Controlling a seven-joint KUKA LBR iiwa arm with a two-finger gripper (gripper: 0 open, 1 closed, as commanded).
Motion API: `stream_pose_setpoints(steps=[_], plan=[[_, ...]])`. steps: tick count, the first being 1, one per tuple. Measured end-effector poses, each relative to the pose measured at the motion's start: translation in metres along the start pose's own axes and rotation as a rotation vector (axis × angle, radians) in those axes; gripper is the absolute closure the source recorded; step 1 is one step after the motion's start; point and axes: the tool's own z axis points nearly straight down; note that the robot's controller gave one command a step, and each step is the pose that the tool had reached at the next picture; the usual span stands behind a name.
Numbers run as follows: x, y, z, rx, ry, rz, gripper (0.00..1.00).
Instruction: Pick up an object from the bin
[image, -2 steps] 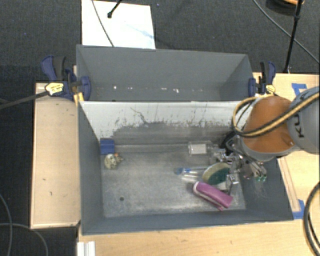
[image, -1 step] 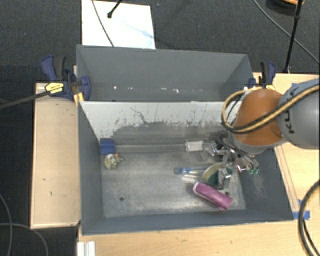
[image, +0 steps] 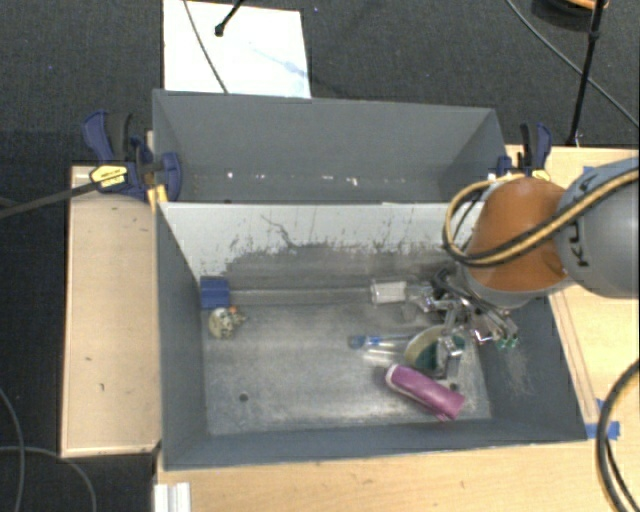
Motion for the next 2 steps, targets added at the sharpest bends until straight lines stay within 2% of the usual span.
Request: stream_pose_setpoints(steps=[1, 2], plan=[[-0.0139, 0.0179, 0.0003, 0.001, 0.001, 0.037, 0.00], [-0.0135, 0.0176, 0.0002, 0.000, 0.001, 0.038, 0.00]])
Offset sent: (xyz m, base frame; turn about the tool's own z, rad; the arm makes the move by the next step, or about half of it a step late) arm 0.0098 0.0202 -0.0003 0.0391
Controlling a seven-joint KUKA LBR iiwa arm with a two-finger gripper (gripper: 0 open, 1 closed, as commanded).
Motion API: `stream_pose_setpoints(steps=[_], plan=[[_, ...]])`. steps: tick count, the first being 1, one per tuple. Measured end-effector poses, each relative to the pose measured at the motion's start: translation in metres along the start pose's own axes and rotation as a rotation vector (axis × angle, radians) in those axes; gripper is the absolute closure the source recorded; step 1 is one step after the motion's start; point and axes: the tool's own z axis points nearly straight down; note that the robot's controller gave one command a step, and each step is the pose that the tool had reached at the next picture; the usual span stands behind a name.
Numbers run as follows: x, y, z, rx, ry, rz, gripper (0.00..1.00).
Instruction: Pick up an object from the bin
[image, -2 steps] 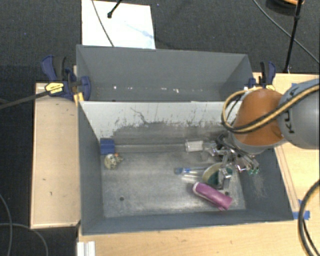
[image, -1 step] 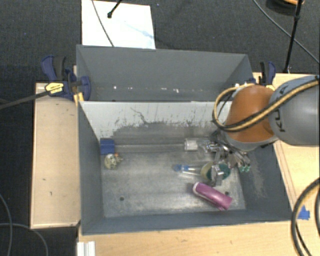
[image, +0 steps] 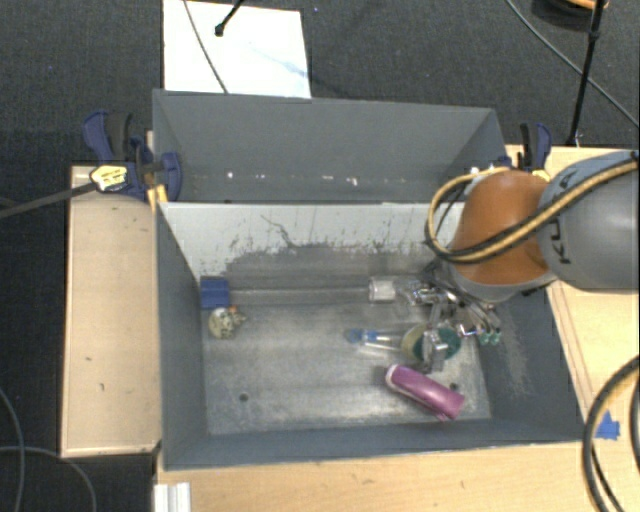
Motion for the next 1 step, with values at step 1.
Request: stream_pose_setpoints(steps=[1], plan=[[-0.0002, 0.0009, 0.0005, -0.001, 0.000, -0.001, 1.00]])
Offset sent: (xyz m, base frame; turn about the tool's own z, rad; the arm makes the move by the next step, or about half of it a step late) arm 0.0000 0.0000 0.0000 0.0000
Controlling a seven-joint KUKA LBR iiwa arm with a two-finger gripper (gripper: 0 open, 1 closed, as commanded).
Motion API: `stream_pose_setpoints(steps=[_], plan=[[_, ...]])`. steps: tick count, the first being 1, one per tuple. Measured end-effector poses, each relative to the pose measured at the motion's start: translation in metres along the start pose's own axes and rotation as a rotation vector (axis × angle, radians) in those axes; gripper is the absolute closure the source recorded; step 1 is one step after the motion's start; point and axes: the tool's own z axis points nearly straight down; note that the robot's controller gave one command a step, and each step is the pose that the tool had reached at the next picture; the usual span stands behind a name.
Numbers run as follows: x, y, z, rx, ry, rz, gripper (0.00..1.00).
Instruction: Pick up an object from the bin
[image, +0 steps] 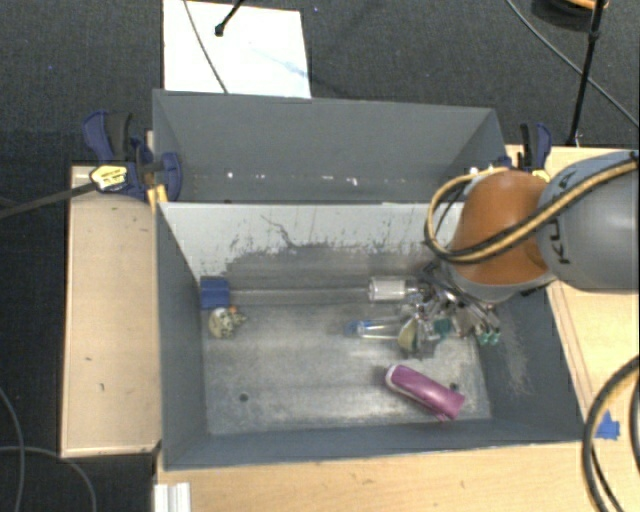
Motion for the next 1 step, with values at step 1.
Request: stream_pose_setpoints(steps=[1], plan=[[-0.0020, -0.0004, -0.1113, 0.004, -0.009, 0.004, 1.00]])
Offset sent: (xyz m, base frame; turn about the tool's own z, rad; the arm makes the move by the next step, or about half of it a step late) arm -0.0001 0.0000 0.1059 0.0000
